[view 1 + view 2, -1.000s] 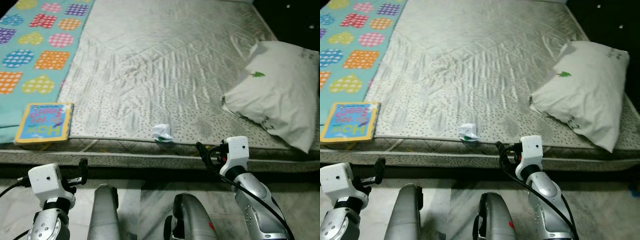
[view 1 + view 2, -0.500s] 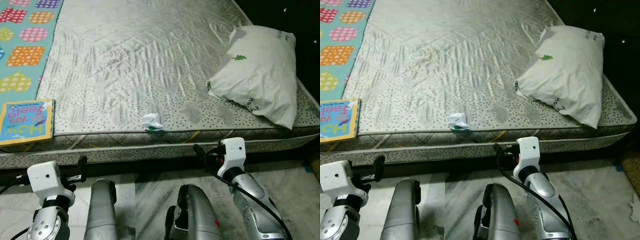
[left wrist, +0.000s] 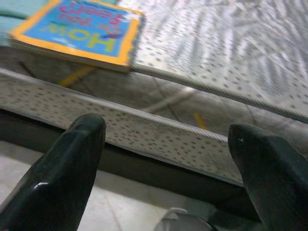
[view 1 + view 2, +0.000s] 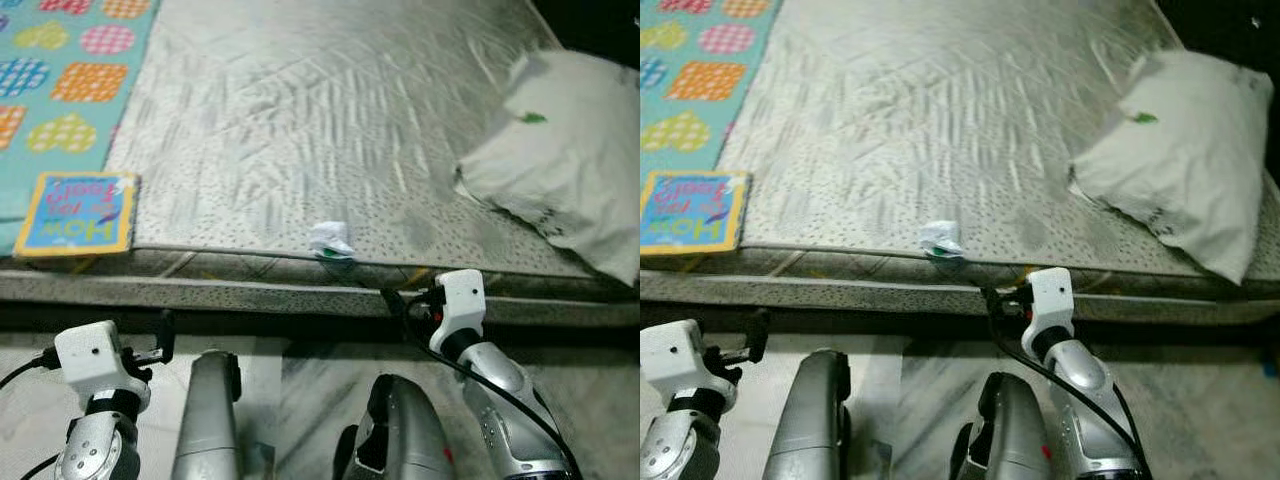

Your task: Clean up the room

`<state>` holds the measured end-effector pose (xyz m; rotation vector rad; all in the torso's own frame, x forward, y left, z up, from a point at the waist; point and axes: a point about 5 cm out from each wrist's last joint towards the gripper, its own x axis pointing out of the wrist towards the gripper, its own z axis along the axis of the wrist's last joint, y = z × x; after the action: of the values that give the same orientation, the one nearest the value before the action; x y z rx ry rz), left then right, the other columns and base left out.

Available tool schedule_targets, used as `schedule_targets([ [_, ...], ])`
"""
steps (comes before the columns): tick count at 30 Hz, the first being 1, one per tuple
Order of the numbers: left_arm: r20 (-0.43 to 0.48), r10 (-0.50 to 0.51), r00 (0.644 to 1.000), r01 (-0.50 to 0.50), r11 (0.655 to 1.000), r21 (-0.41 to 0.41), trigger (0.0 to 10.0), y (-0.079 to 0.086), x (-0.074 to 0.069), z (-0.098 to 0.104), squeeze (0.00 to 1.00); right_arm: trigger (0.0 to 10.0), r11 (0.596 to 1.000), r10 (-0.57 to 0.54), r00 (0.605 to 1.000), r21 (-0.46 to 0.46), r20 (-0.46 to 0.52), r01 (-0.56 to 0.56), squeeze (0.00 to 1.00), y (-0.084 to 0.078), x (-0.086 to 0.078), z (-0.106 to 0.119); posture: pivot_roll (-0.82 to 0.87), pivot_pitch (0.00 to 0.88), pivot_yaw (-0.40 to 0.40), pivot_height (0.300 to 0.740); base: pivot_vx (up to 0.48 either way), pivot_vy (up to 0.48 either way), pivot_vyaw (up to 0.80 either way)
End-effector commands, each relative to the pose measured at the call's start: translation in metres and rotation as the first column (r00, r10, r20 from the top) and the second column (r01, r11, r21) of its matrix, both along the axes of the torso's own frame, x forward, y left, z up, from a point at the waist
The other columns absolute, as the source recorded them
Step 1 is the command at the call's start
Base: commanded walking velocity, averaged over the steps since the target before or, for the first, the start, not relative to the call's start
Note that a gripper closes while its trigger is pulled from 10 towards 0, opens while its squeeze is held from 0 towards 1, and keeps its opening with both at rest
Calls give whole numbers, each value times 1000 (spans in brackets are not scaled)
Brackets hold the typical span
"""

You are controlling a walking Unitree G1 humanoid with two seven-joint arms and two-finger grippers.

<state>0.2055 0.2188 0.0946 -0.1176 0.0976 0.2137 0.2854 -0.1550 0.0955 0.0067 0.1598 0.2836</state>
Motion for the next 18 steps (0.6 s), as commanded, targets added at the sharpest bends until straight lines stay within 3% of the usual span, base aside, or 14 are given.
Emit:
schedule_targets([
  [1,-22,10,1000,-10,1000,-1,10000,1,-4,-3,0,10000,1000,-15,1000,-1,-21,15,0,-6,-4,-6,77,262,-110,584,0,0,0],
  [13,-10,-13,1000,13,1000,-18,10000,0,-2,-3,0,10000,1000,-19,1000,7,-25,19,0,-6,-3,-7,77,258,-107,584,0,0,0],
  [18,-9,-15,1000,15,1000,-20,10000,0,-2,-3,0,10000,1000,-7,1000,17,-22,8,0,-5,-3,-7,77,258,-107,559,0,0,0],
])
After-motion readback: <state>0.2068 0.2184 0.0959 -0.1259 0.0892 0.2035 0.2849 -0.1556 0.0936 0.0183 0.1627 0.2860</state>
